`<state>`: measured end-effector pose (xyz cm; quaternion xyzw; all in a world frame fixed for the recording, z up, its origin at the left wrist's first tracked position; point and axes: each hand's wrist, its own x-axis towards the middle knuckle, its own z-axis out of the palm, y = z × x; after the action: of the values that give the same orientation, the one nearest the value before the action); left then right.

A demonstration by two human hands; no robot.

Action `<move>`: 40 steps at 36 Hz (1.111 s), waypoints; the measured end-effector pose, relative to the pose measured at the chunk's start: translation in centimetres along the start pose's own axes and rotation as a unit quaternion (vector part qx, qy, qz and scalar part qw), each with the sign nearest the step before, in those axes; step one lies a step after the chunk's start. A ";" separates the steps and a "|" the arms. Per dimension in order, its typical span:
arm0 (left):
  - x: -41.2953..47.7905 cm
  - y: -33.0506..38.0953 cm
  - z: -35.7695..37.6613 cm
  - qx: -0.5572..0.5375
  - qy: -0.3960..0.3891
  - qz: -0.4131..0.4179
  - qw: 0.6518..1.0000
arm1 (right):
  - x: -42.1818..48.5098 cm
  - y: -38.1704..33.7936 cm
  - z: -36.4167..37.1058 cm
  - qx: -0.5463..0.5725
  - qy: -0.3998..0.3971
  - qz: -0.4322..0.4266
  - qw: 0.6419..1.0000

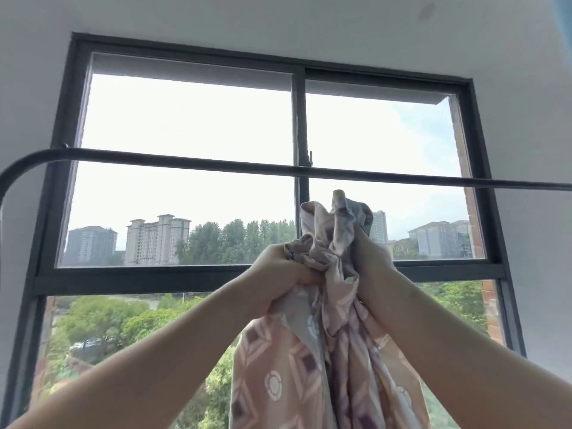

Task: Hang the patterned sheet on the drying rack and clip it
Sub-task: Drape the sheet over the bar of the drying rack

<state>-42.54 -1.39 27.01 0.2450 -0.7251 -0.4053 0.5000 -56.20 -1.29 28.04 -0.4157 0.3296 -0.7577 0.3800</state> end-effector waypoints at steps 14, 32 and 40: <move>2.7 3.2 -5.2 -0.115 0.213 0.082 0.967 | 1.0 -1.7 -1.0 0.024 0.080 -0.096 0.992; 5.1 4.8 -2.4 -0.053 0.054 0.221 0.972 | -0.3 0.7 2.8 -0.168 -0.204 -0.308 0.914; 2.0 1.8 -4.0 0.254 0.001 0.113 0.960 | 0.9 -0.1 2.1 -0.154 -0.114 -0.355 0.915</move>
<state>-39.52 -3.32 30.26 0.2808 -0.8267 -0.1478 0.4646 -54.71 -2.33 29.40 -0.6419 0.2273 -0.7305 0.0522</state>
